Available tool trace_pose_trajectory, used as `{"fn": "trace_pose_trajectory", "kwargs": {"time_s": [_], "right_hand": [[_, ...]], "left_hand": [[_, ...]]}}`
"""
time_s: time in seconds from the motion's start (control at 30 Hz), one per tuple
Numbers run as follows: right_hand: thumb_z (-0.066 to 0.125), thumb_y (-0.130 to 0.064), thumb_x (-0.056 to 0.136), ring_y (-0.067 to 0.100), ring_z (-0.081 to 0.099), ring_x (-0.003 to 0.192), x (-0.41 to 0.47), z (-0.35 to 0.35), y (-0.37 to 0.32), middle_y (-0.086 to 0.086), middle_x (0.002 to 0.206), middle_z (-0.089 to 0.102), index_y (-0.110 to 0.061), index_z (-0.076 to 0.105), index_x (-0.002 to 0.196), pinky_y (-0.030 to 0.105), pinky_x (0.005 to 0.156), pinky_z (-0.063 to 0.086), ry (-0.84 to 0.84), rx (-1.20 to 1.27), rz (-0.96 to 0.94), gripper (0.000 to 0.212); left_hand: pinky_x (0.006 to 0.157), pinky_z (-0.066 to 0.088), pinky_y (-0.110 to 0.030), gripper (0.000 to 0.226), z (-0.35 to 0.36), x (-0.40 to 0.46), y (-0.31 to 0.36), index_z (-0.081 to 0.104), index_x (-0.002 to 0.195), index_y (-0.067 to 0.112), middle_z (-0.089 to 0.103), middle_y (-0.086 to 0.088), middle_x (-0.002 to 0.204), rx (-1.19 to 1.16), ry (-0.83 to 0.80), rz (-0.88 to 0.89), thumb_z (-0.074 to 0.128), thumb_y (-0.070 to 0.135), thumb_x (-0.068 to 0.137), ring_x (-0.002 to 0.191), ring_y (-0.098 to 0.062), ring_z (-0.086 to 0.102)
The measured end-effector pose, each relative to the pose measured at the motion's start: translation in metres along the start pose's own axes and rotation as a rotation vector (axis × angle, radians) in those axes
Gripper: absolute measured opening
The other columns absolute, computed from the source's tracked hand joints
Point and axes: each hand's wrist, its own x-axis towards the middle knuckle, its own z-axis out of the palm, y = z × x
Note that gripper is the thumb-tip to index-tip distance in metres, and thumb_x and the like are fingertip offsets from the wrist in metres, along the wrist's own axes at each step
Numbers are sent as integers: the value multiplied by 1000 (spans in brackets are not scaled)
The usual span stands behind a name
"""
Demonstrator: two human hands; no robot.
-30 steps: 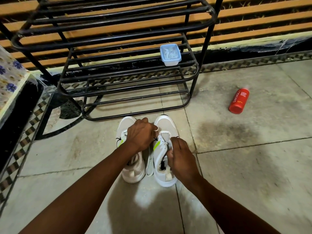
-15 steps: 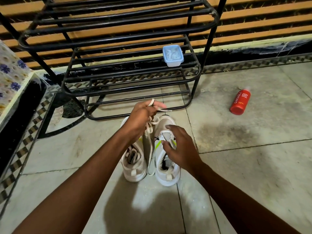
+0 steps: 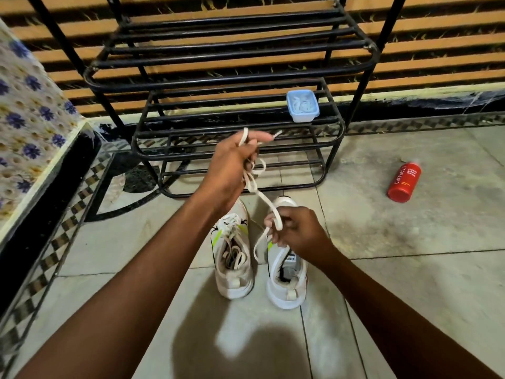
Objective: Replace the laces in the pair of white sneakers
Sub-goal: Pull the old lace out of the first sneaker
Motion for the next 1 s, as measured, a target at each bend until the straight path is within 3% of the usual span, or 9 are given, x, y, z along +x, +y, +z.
{"fn": "trace_pose_trajectory", "kwargs": {"time_s": [0.07, 0.17, 0.3, 0.47, 0.53, 0.6, 0.73, 0.87, 1.0], "right_hand": [[63, 12, 87, 21, 63, 52, 1, -5, -17, 9, 65, 68, -8, 72, 89, 25, 51, 50, 99, 136, -72, 22], [62, 9, 93, 27, 68, 55, 3, -10, -44, 16, 65, 69, 2, 68, 96, 32, 55, 58, 224, 203, -179, 10], [62, 4, 94, 29, 74, 65, 9, -14, -56, 12, 71, 73, 2, 68, 97, 42, 61, 63, 372, 197, -189, 7], [65, 4, 91, 25, 77, 73, 9, -19, -49, 12, 78, 75, 0, 72, 93, 40, 72, 64, 521, 191, -179, 9], [68, 1, 90, 23, 76, 73, 7, -20, -40, 9, 78, 75, -3, 74, 93, 41, 72, 64, 585, 168, -167, 8], [72, -10, 90, 21, 74, 76, 6, -22, -25, 3, 80, 74, -9, 75, 92, 47, 75, 62, 609, 77, -160, 4], [63, -31, 99, 21, 69, 87, -2, -16, -5, 13, 88, 71, -6, 68, 98, 54, 79, 59, 390, 135, -11, 25], [53, -23, 103, 26, 69, 93, -19, -10, 1, 9, 99, 74, -10, 65, 116, 39, 72, 57, 80, 532, 178, 22], [62, -4, 96, 34, 69, 80, -31, -21, 5, 26, 96, 73, 1, 63, 116, 33, 62, 50, -35, 435, 92, 20]], "left_hand": [[58, 40, -26, 35, 2, -6, -26, 73, 113, 9, 58, -2, 75, 147, 51, -43, 39, 7, 109, 61, -9, 49], [64, 50, -32, 29, 11, -23, -65, 68, 112, 7, 69, -13, 83, 124, 23, -164, 39, 12, 112, 72, -26, 62], [50, 54, -24, 30, 28, -44, -77, 63, 119, -1, 72, -12, 77, -61, 23, -300, 38, 15, 113, 60, -17, 69], [49, 49, -24, 36, 35, -50, -76, 66, 114, 3, 61, -11, 70, -80, 56, -317, 42, 30, 112, 55, -18, 58], [50, 47, -21, 34, 38, -45, -73, 70, 108, 8, 66, -3, 73, -103, 103, -329, 44, 30, 112, 55, -9, 59], [46, 37, -21, 35, 39, -40, -67, 70, 109, 7, 61, 9, 57, -103, 129, -335, 44, 30, 111, 43, -2, 47], [41, 38, -19, 23, 45, -33, -47, 66, 104, 8, 50, 9, 45, -240, 120, -325, 51, 25, 109, 37, -6, 45], [44, 45, -22, 23, 61, -22, -25, 65, 91, 9, 57, 6, 50, -320, 99, -237, 53, 20, 107, 43, -9, 53], [52, 41, -30, 28, 77, -4, -18, 68, 89, 10, 64, 2, 61, -296, 100, -151, 52, 22, 108, 55, -12, 52]]}}
